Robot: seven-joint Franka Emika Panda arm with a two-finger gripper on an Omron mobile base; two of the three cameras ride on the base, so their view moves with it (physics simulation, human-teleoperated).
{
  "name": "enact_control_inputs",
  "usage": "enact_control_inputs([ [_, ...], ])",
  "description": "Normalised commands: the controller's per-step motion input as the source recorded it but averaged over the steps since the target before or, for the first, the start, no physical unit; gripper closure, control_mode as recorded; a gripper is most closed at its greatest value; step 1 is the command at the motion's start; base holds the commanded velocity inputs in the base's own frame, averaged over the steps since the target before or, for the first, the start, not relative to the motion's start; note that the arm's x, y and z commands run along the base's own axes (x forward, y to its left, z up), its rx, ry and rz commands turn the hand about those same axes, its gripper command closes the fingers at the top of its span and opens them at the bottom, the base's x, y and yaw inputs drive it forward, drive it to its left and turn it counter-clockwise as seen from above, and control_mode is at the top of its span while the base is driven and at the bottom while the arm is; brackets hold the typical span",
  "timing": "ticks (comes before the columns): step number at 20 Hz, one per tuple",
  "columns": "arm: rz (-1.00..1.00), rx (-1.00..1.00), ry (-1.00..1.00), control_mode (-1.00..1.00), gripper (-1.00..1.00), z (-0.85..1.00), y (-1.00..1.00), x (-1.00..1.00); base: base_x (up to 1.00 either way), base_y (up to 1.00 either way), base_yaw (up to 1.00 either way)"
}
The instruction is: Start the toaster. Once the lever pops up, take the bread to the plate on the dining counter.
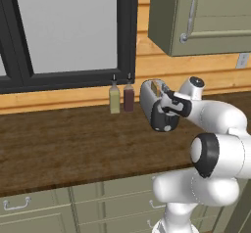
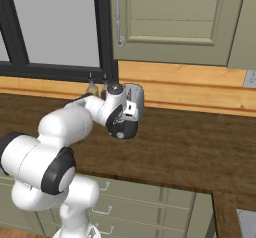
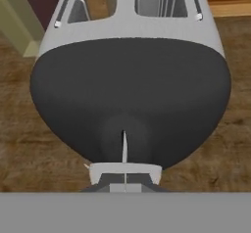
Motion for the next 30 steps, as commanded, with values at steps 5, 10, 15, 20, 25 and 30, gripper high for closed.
enact_control_inputs([
  [5,0.0,0.0,0.0,-1.0,1.0,-0.04,0.0,0.1,0.0,0.0,0.0],
  [10,0.0,0.0,0.0,-1.0,1.0,-0.38,0.0,-0.17,0.0,0.0,0.0],
  [15,0.0,0.0,0.0,-1.0,1.0,-0.58,0.0,-0.27,0.0,0.0,0.0],
  [20,-0.01,0.0,-0.01,-1.0,1.0,-0.51,0.0,-0.11,0.0,0.0,0.0],
  [25,-0.01,0.01,-0.03,-1.0,1.0,-0.22,0.0,-0.14,0.0,0.0,0.0],
  [30,0.0,0.01,-0.11,-1.0,1.0,0.55,0.0,-0.6,0.0,0.0,0.0],
])
